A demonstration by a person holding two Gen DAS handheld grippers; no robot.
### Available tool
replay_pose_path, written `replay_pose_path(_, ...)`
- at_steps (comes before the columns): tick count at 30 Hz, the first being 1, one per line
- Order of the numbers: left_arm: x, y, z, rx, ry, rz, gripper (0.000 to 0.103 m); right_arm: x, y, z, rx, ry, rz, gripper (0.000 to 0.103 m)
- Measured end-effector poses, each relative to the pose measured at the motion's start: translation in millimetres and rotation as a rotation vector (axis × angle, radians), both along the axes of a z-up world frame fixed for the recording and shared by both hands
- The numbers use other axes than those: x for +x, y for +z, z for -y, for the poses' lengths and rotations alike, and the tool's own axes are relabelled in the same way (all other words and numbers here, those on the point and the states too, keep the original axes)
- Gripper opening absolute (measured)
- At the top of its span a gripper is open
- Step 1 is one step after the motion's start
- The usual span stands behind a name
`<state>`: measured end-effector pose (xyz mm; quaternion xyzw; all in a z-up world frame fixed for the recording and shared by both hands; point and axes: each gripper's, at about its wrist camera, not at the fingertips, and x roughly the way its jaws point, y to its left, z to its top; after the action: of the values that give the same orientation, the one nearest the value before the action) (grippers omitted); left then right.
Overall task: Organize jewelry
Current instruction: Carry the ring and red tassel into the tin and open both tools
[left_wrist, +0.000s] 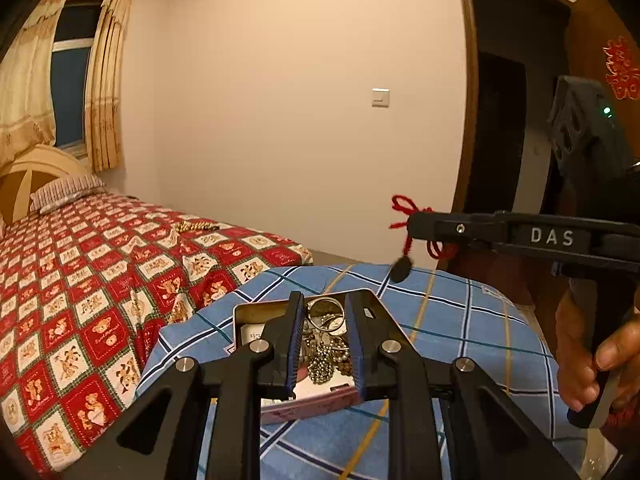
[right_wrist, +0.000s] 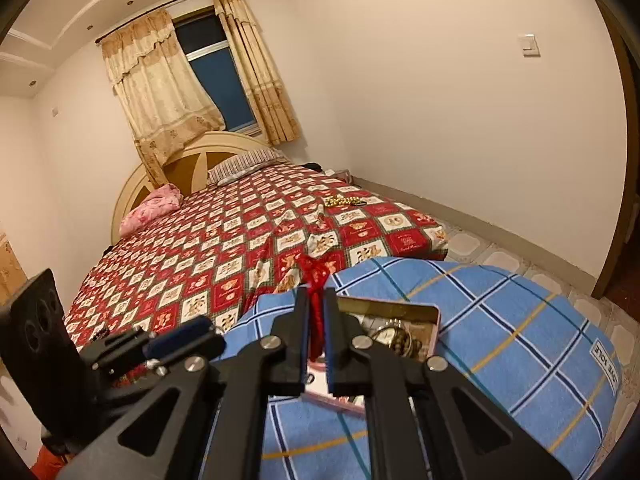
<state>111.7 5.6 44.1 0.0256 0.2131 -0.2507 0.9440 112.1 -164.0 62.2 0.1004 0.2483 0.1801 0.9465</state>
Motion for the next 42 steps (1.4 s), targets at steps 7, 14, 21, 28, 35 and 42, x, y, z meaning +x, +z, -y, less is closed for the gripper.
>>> replay_pose_path(7, 41, -16, 10, 0.006, 0.047, -0.070, 0.021, 26, -3, -3, -0.001, -0.025, -0.006, 0.008)
replay_pose_path(14, 67, -38, 19, 0.022, 0.066, -0.139, 0.021, 48, -19, -2, -0.026, -0.056, -0.034, 0.008)
replay_pose_path(21, 87, -55, 25, 0.033, 0.074, -0.191, 0.021, 63, -39, 2, -0.040, -0.070, -0.087, 0.008)
replay_pose_path(28, 99, -67, 31, 0.046, 0.081, -0.222, 0.021, 73, -51, 4, -0.029, -0.073, -0.118, 0.008)
replay_pose_path(35, 113, -80, 36, 0.063, 0.092, -0.265, 0.021, 86, -67, 3, -0.030, -0.076, -0.165, 0.008)
replay_pose_path(42, 122, -98, 44, 0.121, 0.106, -0.307, 0.021, 101, -94, 8, -0.042, -0.102, -0.246, 0.008)
